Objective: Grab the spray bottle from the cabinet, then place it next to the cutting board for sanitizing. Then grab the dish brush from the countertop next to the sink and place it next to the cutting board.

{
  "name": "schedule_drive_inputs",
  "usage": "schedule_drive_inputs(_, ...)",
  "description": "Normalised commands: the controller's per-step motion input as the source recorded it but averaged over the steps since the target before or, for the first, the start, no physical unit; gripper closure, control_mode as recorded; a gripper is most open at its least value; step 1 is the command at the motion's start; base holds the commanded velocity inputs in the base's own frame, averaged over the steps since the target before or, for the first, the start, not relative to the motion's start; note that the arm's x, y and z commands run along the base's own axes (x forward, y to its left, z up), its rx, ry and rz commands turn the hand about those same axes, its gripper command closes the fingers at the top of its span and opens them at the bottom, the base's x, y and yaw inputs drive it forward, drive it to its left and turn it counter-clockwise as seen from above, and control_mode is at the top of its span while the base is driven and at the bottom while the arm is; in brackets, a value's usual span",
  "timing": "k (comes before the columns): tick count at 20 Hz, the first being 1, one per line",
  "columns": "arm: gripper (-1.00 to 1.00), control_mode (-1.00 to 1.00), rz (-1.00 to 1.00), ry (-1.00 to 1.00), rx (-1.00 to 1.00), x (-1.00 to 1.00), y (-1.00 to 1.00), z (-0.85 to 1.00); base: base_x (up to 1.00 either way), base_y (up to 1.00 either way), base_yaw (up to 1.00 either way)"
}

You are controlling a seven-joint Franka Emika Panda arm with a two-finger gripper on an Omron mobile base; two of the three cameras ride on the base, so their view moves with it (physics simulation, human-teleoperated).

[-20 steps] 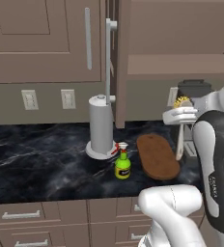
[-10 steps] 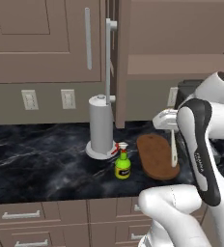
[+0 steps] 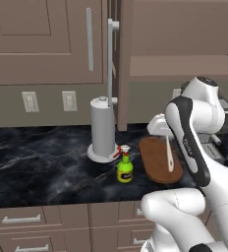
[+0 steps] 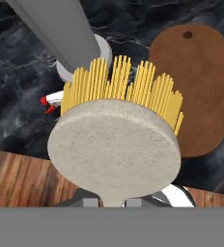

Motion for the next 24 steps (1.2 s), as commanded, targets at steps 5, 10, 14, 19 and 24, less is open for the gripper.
schedule_drive_inputs(5,1.00,-1.00,0.00,0.16,0.00,0.49,0.00,-0.43,0.00,0.00,0.00)
schedule_drive_inputs(10,1.00,-1.00,0.03,0.12,0.00,0.49,0.00,-0.38,0.00,0.00,0.00)
schedule_drive_inputs(14,1.00,-1.00,0.11,0.08,0.00,0.45,0.00,-0.35,0.00,0.00,0.00)
schedule_drive_inputs(19,1.00,-1.00,0.11,0.01,0.00,0.25,0.00,-0.37,0.00,0.00,0.00)
schedule_drive_inputs(24,1.00,-1.00,0.03,-0.03,0.00,0.00,0.00,-0.43,0.00,0.00,0.00)
